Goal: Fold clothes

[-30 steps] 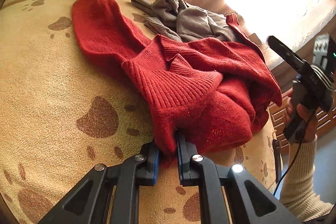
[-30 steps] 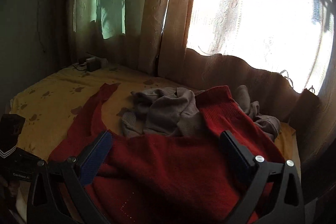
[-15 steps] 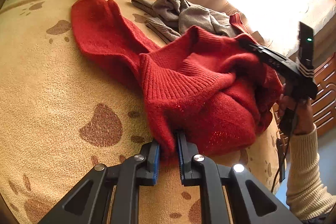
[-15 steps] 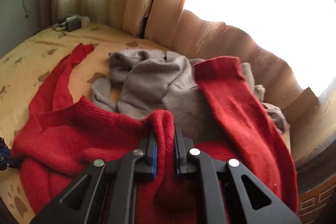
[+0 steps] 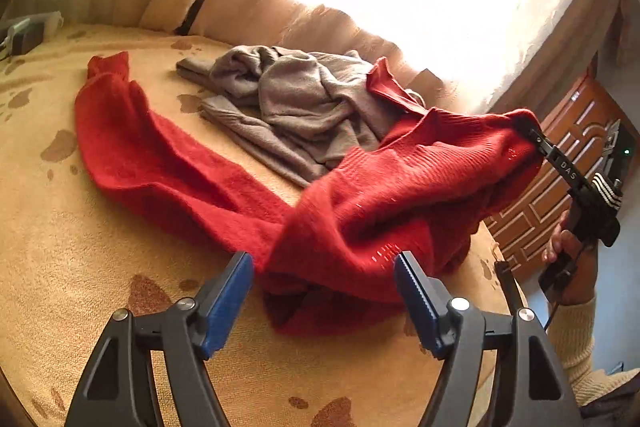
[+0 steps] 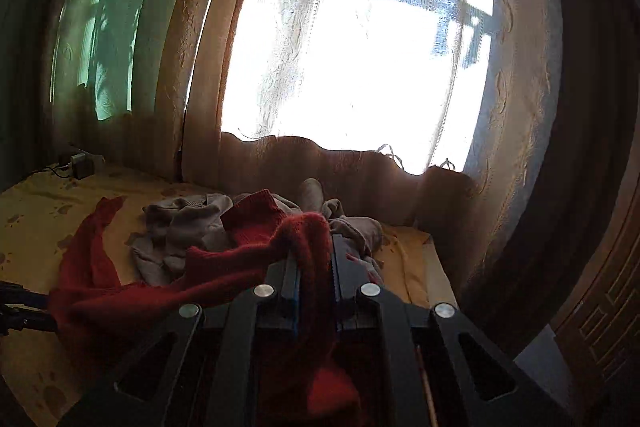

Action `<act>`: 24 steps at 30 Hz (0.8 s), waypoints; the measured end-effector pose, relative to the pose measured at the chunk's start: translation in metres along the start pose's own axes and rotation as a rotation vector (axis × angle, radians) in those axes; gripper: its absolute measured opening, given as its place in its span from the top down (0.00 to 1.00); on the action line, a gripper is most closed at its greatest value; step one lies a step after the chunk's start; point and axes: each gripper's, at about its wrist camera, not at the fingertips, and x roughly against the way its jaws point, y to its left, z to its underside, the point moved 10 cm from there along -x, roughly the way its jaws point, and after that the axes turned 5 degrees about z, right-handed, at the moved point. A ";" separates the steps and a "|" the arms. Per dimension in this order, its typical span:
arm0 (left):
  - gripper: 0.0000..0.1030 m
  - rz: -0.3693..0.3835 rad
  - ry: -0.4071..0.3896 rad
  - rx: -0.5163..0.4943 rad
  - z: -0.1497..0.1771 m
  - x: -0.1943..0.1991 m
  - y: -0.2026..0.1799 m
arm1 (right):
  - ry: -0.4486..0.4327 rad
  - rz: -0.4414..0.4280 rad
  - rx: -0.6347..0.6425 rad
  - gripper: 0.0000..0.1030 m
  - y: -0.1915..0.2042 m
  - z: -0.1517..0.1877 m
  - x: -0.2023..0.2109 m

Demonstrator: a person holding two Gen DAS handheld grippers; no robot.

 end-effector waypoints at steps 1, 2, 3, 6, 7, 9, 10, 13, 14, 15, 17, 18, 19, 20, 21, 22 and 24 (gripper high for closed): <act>0.27 -0.010 0.014 -0.035 0.000 -0.002 -0.004 | 0.002 0.000 -0.018 0.87 -0.005 0.006 0.002; 0.27 -0.021 0.016 -0.065 -0.001 -0.001 -0.006 | -0.002 0.002 -0.037 0.87 -0.011 0.009 0.006; 0.27 -0.034 0.011 -0.092 -0.004 0.001 -0.008 | -0.007 0.005 -0.053 0.87 -0.015 0.012 0.010; 0.27 -0.056 -0.009 -0.155 -0.016 0.010 -0.013 | -0.032 0.011 -0.066 0.87 -0.021 0.014 0.023; 0.27 -0.054 -0.012 -0.165 -0.022 0.013 -0.014 | -0.040 0.012 -0.064 0.87 -0.022 0.015 0.028; 0.23 -0.009 0.023 -0.195 -0.031 0.011 -0.018 | -0.052 0.011 -0.054 0.87 -0.020 0.015 0.036; 0.23 0.007 0.046 -0.210 -0.034 0.009 -0.020 | -0.061 0.011 -0.049 0.87 -0.019 0.015 0.039; 0.23 0.051 0.156 -0.219 -0.037 -0.013 -0.018 | -0.089 0.010 -0.045 0.87 -0.016 0.012 0.049; 0.23 0.080 0.196 -0.202 -0.035 -0.023 -0.016 | -0.099 0.009 -0.048 0.87 -0.016 0.010 0.052; 0.23 0.108 0.237 -0.185 -0.034 -0.032 -0.014 | -0.110 0.008 -0.052 0.87 -0.016 0.009 0.056; 0.23 0.156 0.313 -0.146 -0.032 -0.050 -0.010 | -0.130 0.010 -0.061 0.87 -0.017 0.006 0.063; 0.23 0.168 0.342 -0.124 -0.031 -0.058 -0.007 | -0.141 0.017 -0.063 0.87 -0.019 0.005 0.067; 0.23 0.179 0.364 -0.106 -0.030 -0.065 -0.005 | -0.152 0.024 -0.065 0.87 -0.020 0.004 0.070; 0.23 0.199 0.379 -0.094 -0.029 -0.070 -0.005 | -0.162 0.031 -0.067 0.87 -0.022 0.003 0.074; 0.23 0.225 0.392 -0.084 -0.029 -0.075 -0.007 | -0.171 0.037 -0.070 0.87 -0.023 0.002 0.078; 0.23 0.251 0.405 -0.073 -0.028 -0.079 -0.009 | -0.180 0.046 -0.074 0.87 -0.026 0.001 0.083; 0.23 0.314 0.422 -0.064 -0.026 -0.084 -0.017 | -0.198 0.069 -0.075 0.87 -0.031 0.000 0.091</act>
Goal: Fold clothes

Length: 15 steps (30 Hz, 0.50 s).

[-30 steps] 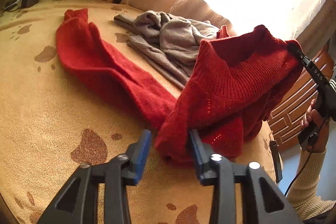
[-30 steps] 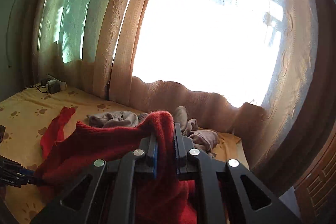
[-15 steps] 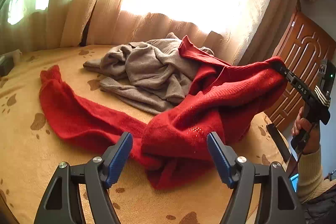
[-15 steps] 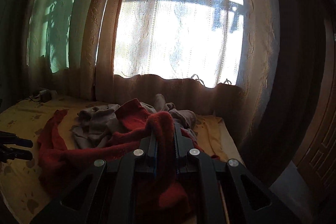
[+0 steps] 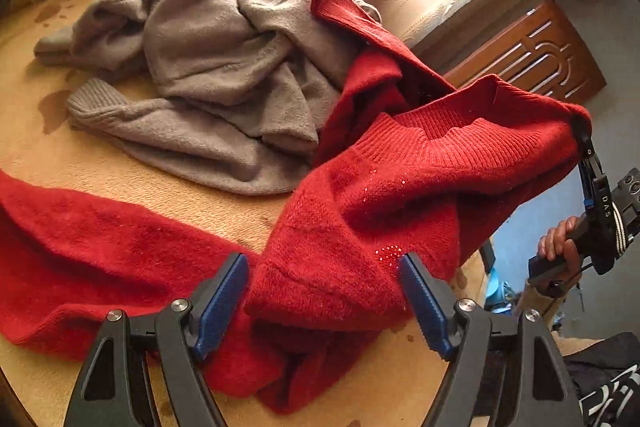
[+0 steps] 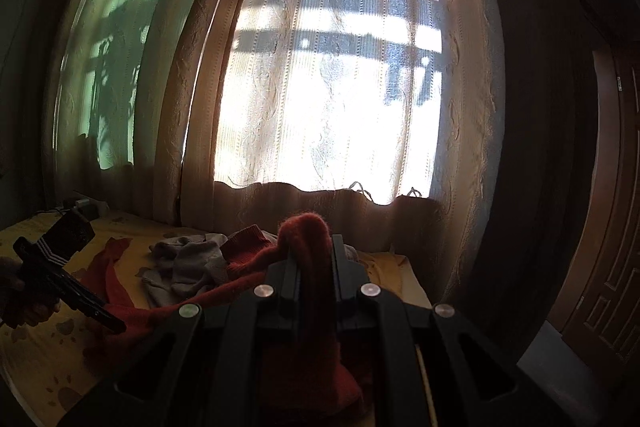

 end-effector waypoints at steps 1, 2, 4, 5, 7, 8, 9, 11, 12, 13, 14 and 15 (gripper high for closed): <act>0.23 0.037 0.002 -0.011 -0.001 -0.004 -0.006 | -0.008 0.016 0.008 0.87 -0.002 -0.001 0.003; 0.23 0.052 0.000 -0.027 -0.001 -0.007 -0.011 | -0.015 0.030 0.015 0.87 -0.005 -0.003 0.006; 0.35 0.036 -0.019 -0.060 -0.002 -0.011 -0.019 | -0.026 0.048 0.012 0.87 -0.009 -0.005 0.010; 0.46 0.026 -0.030 -0.076 -0.002 -0.013 -0.024 | -0.030 0.058 0.007 0.87 -0.011 -0.005 0.011; 0.81 0.006 -0.050 -0.107 -0.003 -0.016 -0.032 | -0.035 0.078 -0.009 0.87 -0.018 -0.006 0.012; 0.83 -0.001 -0.057 -0.118 -0.002 -0.016 -0.035 | -0.034 0.089 -0.017 0.87 -0.022 -0.006 0.012; 0.89 -0.006 -0.060 -0.124 0.000 -0.016 -0.036 | -0.034 0.100 -0.026 0.87 -0.026 -0.006 0.012; 0.90 -0.017 -0.066 -0.138 0.003 -0.015 -0.038 | -0.031 0.117 -0.043 0.87 -0.033 -0.004 0.013; 0.91 -0.017 -0.073 -0.136 0.005 -0.014 -0.040 | -0.029 0.122 -0.048 0.87 -0.035 -0.002 0.012; 0.91 -0.015 -0.087 -0.131 0.007 -0.012 -0.042 | -0.029 0.131 -0.051 0.87 -0.037 -0.001 0.012; 0.91 -0.024 -0.116 -0.135 0.008 -0.005 -0.046 | -0.032 0.145 -0.050 0.87 -0.040 -0.001 0.013; 0.91 -0.040 -0.154 -0.146 0.008 0.003 -0.051 | -0.036 0.163 -0.045 0.87 -0.042 0.000 0.013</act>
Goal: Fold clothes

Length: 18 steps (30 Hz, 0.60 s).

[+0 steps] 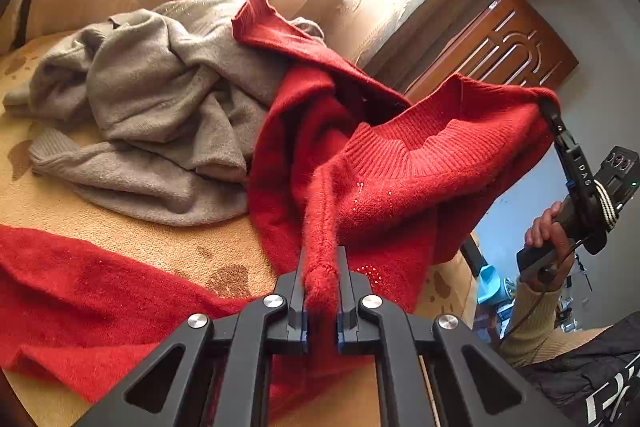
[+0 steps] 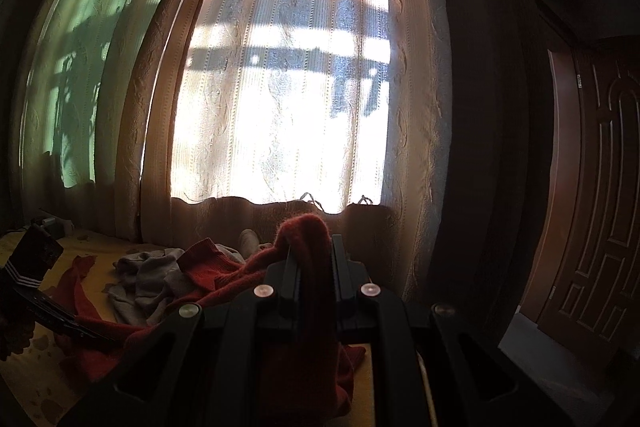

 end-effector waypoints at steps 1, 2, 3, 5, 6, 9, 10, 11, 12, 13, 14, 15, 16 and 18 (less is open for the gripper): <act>0.91 -0.028 -0.047 -0.021 -0.003 0.012 -0.005 | -0.004 0.016 0.002 0.87 -0.002 0.001 -0.001; 0.91 -0.059 -0.110 -0.047 -0.009 0.028 -0.011 | -0.007 0.033 0.005 0.87 -0.004 0.001 -0.001; 0.91 -0.087 -0.185 -0.069 -0.016 0.047 -0.019 | -0.010 0.046 0.005 0.87 -0.006 0.001 -0.002; 0.91 -0.106 -0.337 -0.094 -0.033 0.087 -0.036 | -0.012 0.041 -0.019 0.87 -0.008 -0.002 -0.003; 0.91 -0.104 -0.407 -0.092 -0.042 0.108 -0.042 | -0.020 0.034 -0.033 0.87 -0.008 -0.006 -0.003; 0.91 -0.124 -0.593 -0.098 -0.068 0.168 -0.061 | -0.106 0.023 -0.057 0.87 -0.002 -0.034 0.008; 0.91 -0.133 -0.647 -0.114 -0.073 0.187 -0.071 | -0.141 0.020 -0.064 0.87 0.001 -0.044 0.014; 0.91 -0.138 -0.698 -0.134 -0.076 0.207 -0.082 | -0.178 0.018 -0.070 0.87 0.003 -0.055 0.020; 0.91 -0.136 -0.746 -0.156 -0.078 0.226 -0.094 | -0.230 0.016 -0.078 0.87 0.007 -0.070 0.030; 0.91 -0.133 -0.790 -0.178 -0.080 0.244 -0.106 | -0.283 0.016 -0.086 0.87 0.010 -0.085 0.041; 0.91 -0.133 -0.832 -0.198 -0.082 0.261 -0.117 | -0.341 0.022 -0.093 0.87 0.013 -0.102 0.056; 0.91 -0.135 -0.878 -0.221 -0.082 0.278 -0.131 | -0.396 0.030 -0.105 0.87 0.014 -0.116 0.069; 0.91 -0.138 -0.938 -0.249 -0.079 0.297 -0.146 | -0.450 0.038 -0.117 0.87 0.015 -0.130 0.082; 0.91 -0.152 -1.071 -0.316 -0.069 0.345 -0.180 | -0.557 0.053 -0.142 0.87 0.016 -0.157 0.109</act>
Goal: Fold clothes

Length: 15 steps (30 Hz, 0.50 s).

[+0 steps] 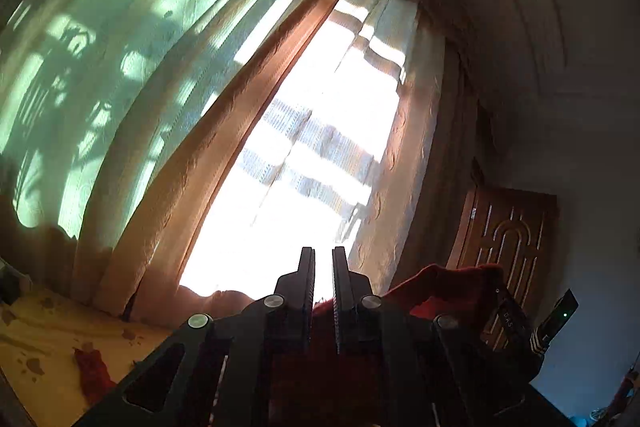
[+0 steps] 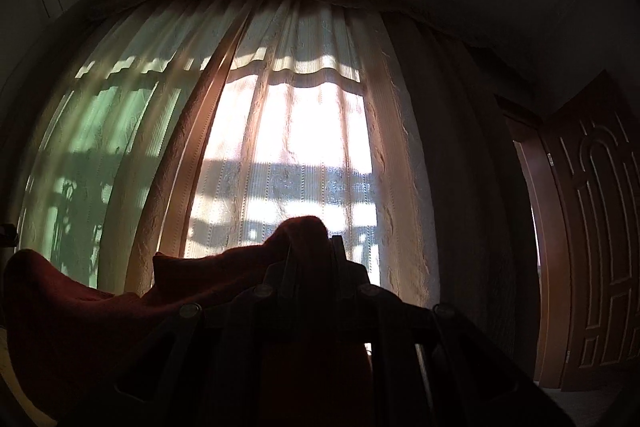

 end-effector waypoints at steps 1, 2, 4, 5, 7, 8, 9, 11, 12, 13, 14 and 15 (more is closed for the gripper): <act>0.91 0.000 -0.064 -0.029 -0.023 0.018 -0.010 | -0.032 -0.005 -0.019 0.87 0.003 -0.016 0.003; 0.91 0.000 -0.108 -0.058 -0.043 0.033 -0.018 | -0.048 -0.020 -0.036 0.87 0.007 -0.029 0.004; 0.91 -0.032 -0.097 -0.079 -0.063 0.049 -0.025 | -0.048 -0.050 -0.025 0.87 0.020 -0.043 0.002; 0.91 -0.042 -0.063 -0.072 -0.065 0.051 -0.025 | -0.048 -0.057 -0.003 0.87 0.028 -0.045 0.001; 0.91 -0.022 0.046 -0.032 -0.046 0.042 -0.017 | -0.040 -0.055 0.056 0.87 0.043 -0.039 0.001; 0.91 -0.010 0.115 -0.025 -0.025 0.033 -0.014 | -0.029 -0.050 0.078 0.87 0.047 -0.033 -0.002; 0.91 0.002 0.191 -0.027 0.003 0.022 -0.010 | -0.017 -0.047 0.097 0.87 0.051 -0.026 -0.005; 0.90 0.026 0.336 -0.029 0.062 0.006 -0.007 | 0.019 -0.049 0.090 0.87 0.051 -0.015 -0.007; 0.87 0.040 0.403 -0.016 0.095 0.000 -0.006 | 0.032 -0.047 0.083 0.87 0.049 -0.011 -0.007; 0.79 0.053 0.474 0.011 0.129 -0.007 -0.001 | 0.042 -0.045 0.086 0.87 0.049 -0.008 -0.008; 0.70 0.060 0.539 0.049 0.162 -0.011 0.001 | 0.050 -0.041 0.097 0.87 0.049 -0.008 -0.008; 0.42 0.061 0.588 0.090 0.193 -0.014 0.003 | 0.054 -0.042 0.105 0.87 0.051 -0.007 -0.008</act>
